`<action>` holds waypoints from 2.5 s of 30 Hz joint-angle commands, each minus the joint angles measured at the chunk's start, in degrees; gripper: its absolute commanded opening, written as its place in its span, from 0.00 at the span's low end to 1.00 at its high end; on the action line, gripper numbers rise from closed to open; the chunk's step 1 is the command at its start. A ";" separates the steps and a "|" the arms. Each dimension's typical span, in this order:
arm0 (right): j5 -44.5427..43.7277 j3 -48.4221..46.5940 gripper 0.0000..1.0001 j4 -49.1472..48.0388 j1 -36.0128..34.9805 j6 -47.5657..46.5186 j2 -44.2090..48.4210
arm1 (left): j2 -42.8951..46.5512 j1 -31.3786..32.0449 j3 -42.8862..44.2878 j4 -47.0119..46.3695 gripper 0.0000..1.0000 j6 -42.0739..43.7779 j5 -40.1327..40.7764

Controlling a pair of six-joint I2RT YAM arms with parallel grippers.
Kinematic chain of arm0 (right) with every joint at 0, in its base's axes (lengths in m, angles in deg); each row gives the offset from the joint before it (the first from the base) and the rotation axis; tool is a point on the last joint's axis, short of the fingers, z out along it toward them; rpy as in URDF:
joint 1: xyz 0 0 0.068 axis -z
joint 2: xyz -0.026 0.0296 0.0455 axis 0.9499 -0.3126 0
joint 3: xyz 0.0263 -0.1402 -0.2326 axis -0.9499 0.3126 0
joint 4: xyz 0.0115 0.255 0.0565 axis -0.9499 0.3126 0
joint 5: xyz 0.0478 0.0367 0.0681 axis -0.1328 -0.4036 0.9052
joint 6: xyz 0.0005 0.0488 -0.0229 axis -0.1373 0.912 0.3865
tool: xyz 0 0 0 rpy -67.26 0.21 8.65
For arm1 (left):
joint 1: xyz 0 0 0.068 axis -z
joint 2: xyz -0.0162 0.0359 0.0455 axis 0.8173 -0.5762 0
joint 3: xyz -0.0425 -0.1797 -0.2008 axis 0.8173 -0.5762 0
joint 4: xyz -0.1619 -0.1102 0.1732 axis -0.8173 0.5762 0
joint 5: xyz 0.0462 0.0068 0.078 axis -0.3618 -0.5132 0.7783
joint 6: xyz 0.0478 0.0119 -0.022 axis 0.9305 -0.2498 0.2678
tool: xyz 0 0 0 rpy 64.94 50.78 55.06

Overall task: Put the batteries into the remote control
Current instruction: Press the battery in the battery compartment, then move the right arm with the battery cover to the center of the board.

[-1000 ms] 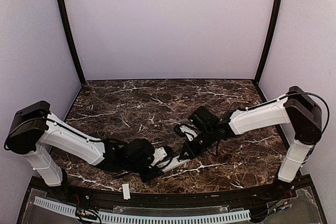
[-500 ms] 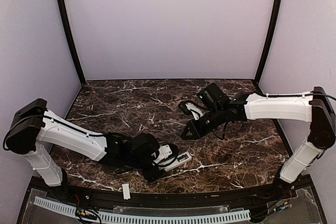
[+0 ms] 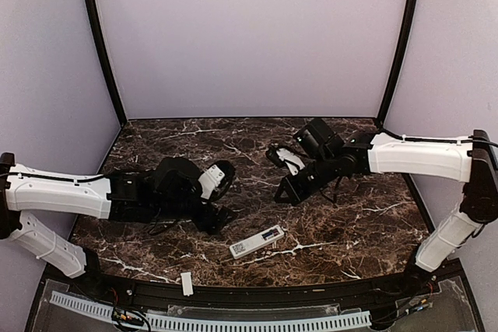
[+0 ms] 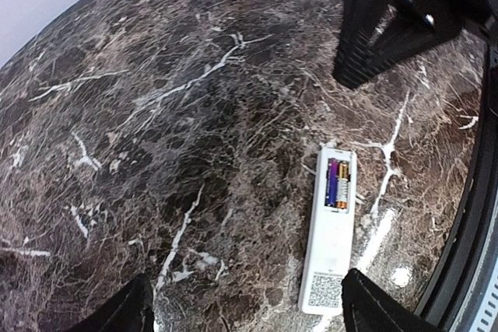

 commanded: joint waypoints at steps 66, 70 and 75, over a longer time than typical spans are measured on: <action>-8.18 -10.64 0.55 -13.49 -27.75 -21.22 -14.15 | 19.46 -8.84 -6.99 23.24 0.96 -28.48 13.53; -4.45 -13.67 0.64 -17.58 -32.29 -34.28 -20.08 | 23.24 -8.81 -9.82 24.34 0.96 -29.17 13.66; -4.67 -23.63 0.65 -11.83 -34.54 -37.65 -30.96 | 26.47 -8.81 -11.95 27.00 0.95 -30.70 13.54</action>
